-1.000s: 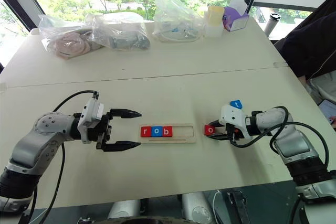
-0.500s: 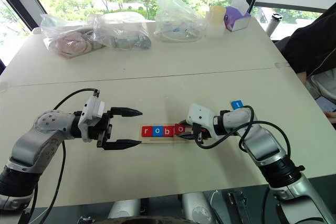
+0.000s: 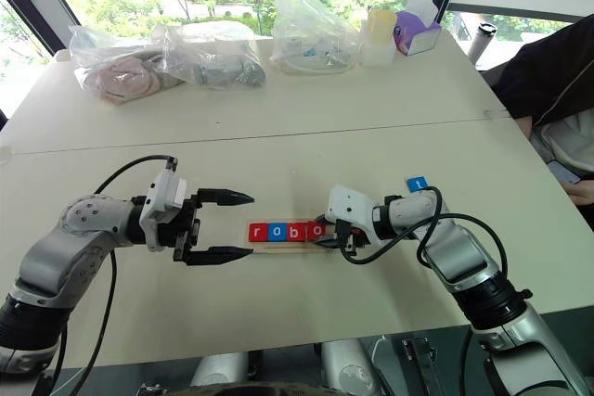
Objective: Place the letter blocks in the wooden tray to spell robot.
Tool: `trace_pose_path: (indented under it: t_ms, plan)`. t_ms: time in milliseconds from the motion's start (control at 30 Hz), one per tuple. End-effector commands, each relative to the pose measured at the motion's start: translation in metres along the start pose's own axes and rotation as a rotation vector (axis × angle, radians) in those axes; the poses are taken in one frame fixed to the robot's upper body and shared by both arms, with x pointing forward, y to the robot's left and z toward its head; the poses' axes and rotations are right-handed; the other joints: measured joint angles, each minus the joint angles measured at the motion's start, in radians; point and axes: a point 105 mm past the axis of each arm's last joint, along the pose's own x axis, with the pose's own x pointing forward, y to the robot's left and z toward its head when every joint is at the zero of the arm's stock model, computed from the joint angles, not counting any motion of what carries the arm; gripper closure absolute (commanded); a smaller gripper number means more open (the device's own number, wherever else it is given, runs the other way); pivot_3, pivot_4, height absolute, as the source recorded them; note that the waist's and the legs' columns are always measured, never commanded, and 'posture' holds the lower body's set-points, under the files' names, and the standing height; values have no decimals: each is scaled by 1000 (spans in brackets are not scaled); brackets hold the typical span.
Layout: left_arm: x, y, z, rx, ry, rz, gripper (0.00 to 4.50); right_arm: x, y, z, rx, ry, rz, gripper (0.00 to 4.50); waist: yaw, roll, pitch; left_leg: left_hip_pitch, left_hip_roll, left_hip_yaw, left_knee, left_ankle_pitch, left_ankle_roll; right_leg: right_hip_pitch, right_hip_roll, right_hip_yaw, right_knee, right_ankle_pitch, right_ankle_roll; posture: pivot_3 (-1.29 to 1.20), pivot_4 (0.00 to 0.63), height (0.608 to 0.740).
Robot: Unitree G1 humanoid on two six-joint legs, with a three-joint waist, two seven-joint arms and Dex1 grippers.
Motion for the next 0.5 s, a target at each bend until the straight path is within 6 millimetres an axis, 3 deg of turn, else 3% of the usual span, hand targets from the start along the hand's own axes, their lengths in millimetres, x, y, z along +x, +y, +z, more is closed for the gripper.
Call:
trace_pose_path:
  t_ms: [33,500]
  plan:
    - [0,-2,11,39,-21,-9,0,0,1,8,-42,-10,14,3349,0,0,0,0,0,0,0,0,0,0,0,0,0,0,0,0,150,740]
    - [2,-1,13,42,-27,-4,0,1,-8,5,-88,18,-4,3349,0,0,0,0,0,0,0,0,0,0,0,0,0,0,0,0,150,740]
